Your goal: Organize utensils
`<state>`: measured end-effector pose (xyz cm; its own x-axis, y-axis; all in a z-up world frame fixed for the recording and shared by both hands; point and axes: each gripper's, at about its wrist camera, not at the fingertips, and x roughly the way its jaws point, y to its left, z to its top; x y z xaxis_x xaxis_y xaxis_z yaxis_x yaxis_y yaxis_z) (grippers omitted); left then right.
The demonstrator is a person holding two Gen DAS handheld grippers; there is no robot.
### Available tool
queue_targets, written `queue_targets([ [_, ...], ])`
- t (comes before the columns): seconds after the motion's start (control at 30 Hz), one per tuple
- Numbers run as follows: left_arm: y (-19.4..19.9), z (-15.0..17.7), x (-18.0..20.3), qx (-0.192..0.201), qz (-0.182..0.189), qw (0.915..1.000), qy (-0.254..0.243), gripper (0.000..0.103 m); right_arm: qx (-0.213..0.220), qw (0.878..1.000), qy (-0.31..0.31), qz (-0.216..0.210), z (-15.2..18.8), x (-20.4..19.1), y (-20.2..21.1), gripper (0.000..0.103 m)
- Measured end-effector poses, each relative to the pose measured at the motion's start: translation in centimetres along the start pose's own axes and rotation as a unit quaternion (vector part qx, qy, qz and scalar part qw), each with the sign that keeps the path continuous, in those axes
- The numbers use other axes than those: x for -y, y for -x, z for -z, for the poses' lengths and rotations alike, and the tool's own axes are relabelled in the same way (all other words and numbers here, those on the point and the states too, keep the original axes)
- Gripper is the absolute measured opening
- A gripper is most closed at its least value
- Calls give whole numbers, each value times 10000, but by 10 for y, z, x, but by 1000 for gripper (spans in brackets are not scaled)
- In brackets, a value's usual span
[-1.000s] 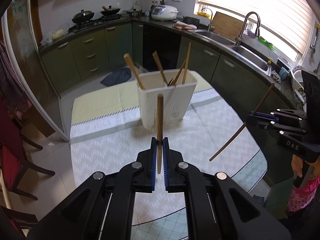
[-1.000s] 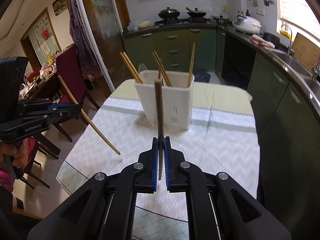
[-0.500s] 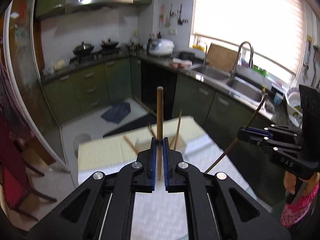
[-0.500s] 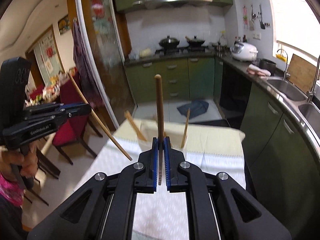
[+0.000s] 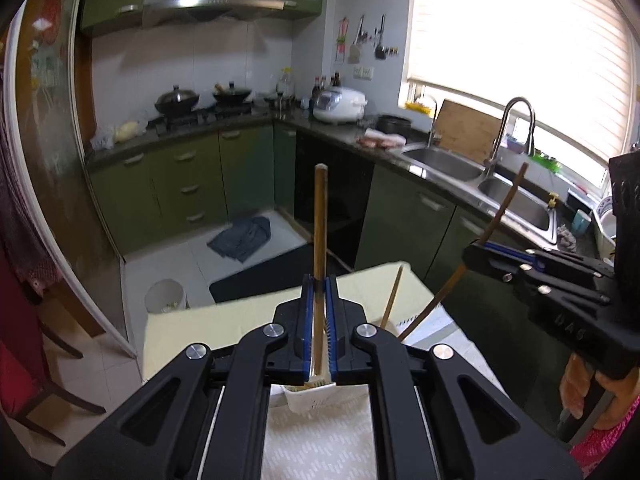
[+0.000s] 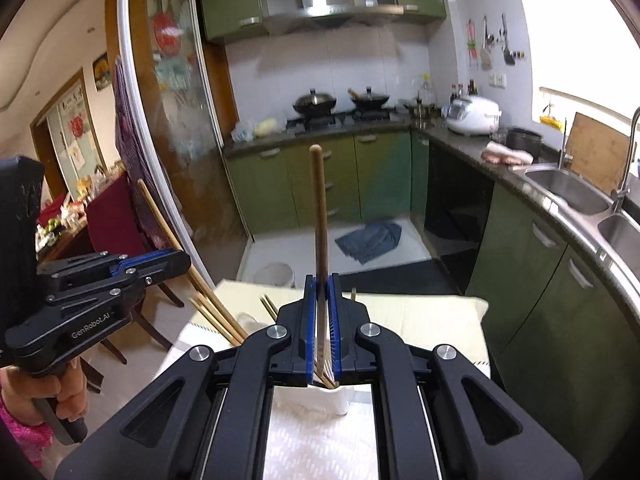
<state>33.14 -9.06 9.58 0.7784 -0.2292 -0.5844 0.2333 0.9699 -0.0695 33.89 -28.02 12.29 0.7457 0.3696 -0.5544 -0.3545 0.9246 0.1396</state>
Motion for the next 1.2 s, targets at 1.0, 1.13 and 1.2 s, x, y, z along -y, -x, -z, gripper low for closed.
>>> queue_targets([
  [1.0, 99, 154, -2, 815, -141, 9964, 184, 75, 683, 9976, 104, -69, 170, -18, 122, 97],
  [1.13, 137, 199, 6, 1066, -413, 9934, 113, 89, 758, 9966, 309, 67, 218, -32, 160, 98],
  [1.2, 157, 215, 10, 1199, -567, 9911, 93, 93, 836, 9954, 449, 116, 237, -39, 178, 98],
])
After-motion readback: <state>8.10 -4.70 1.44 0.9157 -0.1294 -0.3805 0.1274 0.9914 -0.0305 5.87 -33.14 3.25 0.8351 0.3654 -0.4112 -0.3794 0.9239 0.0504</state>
